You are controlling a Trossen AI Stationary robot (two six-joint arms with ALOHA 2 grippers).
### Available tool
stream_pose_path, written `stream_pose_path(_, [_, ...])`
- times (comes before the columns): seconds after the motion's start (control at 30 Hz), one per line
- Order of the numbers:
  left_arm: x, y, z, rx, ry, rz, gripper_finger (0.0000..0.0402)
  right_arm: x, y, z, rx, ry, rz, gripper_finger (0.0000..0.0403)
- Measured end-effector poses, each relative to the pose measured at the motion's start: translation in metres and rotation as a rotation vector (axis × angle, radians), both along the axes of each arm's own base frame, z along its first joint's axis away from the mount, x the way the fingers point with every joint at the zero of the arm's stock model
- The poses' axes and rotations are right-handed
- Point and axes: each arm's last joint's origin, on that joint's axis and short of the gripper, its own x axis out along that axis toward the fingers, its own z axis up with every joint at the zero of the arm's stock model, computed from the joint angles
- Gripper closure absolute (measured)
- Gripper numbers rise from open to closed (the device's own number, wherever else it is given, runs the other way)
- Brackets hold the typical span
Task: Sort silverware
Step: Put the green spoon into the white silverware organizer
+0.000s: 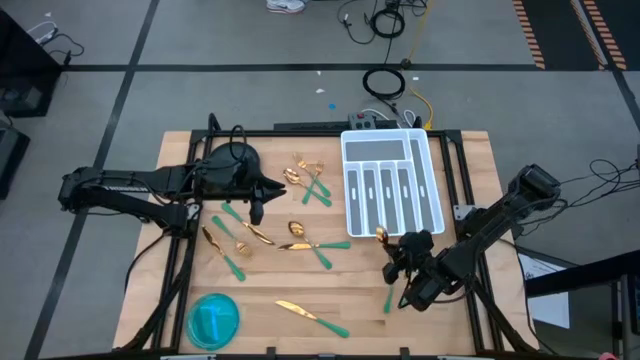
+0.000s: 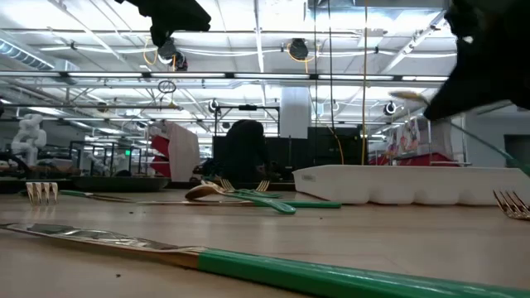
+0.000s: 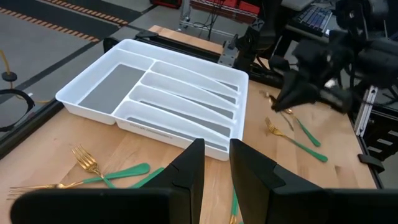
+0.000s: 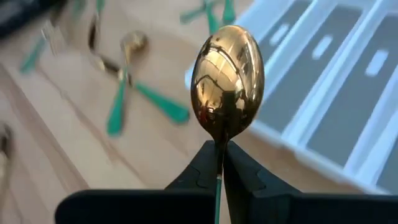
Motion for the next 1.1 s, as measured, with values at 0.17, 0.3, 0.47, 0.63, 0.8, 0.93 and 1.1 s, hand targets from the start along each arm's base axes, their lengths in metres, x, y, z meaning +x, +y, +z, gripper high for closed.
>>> stream_pose_path(0.17, [0.000, 0.000, 0.001, -0.006, -0.014, 0.002, 0.0320, -0.014, -0.018, 0.026, -0.033, -0.246, -0.095, 0.0402])
stream_pose_path(0.3, [0.001, 0.000, 0.003, -0.005, -0.029, 0.002, 0.0320, -0.036, -0.040, 0.039, -0.065, -0.428, -0.166, 0.0402])
stream_pose_path(0.47, [0.001, 0.000, 0.004, -0.021, -0.044, 0.008, 0.0320, -0.073, -0.070, 0.039, 0.010, -0.555, -0.198, 0.0402])
stream_pose_path(0.63, [0.001, 0.000, 0.004, -0.030, -0.045, 0.011, 0.0320, -0.107, -0.096, 0.035, 0.191, -0.689, -0.196, 0.0402])
stream_pose_path(0.8, [0.002, 0.000, 0.005, -0.030, -0.060, 0.009, 0.0320, -0.135, -0.118, 0.042, 0.277, -0.745, -0.082, 0.0402])
stream_pose_path(0.93, [0.004, 0.000, 0.009, -0.029, -0.109, 0.006, 0.0320, -0.154, -0.139, 0.053, 0.293, -0.793, 0.030, 0.0402])
stream_pose_path(1.1, [0.007, 0.001, 0.012, -0.028, -0.150, 0.009, 0.0320, -0.161, -0.146, 0.078, 0.161, -0.760, 0.164, 0.0402])
